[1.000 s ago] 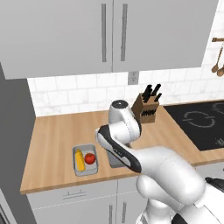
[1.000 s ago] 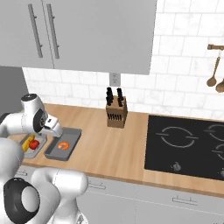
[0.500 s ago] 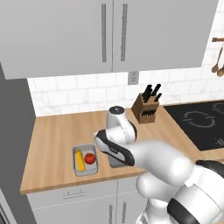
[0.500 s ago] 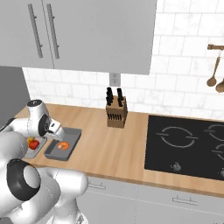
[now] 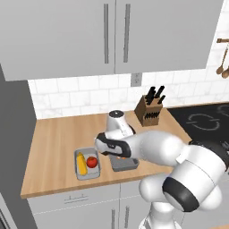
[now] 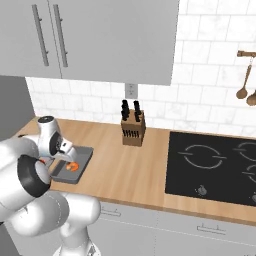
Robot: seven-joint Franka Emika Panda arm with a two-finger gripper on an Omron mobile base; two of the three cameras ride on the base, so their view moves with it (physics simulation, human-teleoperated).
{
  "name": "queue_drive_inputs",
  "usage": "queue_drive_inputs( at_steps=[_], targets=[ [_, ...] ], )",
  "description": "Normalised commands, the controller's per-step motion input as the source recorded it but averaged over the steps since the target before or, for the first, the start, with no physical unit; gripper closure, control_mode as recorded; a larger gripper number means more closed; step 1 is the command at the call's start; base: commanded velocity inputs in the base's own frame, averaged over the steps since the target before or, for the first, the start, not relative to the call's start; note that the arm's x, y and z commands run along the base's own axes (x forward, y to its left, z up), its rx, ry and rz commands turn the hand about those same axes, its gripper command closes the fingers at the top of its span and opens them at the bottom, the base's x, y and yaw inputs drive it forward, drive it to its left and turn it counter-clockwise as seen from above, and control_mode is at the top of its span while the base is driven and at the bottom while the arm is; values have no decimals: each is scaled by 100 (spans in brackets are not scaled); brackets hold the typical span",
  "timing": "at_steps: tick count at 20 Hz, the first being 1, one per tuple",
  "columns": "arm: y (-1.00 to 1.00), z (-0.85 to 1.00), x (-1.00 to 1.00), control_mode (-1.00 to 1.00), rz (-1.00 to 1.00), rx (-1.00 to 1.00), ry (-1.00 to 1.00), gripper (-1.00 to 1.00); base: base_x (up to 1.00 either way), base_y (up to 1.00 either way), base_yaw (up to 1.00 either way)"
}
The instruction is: Take the meat container that has the shrimp and place it on the second highest rack of the freezer. Then take the vegetable container that has the corn and tomato and place it on the highest rack of the freezer.
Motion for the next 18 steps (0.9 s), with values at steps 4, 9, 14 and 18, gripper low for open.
queue_drive_inputs(
  at_steps=[4, 9, 14, 18],
  targets=[
    [20, -6, 0, -100, 0, 0, 0, -100, 0, 0, 0],
    [12, -8, 11, -100, 0, 0, 0, -100, 0, 0, 0],
    [1, -24, 11, -100, 0, 0, 0, -100, 0, 0, 0],
    [0, -28, 0, -100, 0, 0, 0, -100, 0, 0, 0]
  ],
)
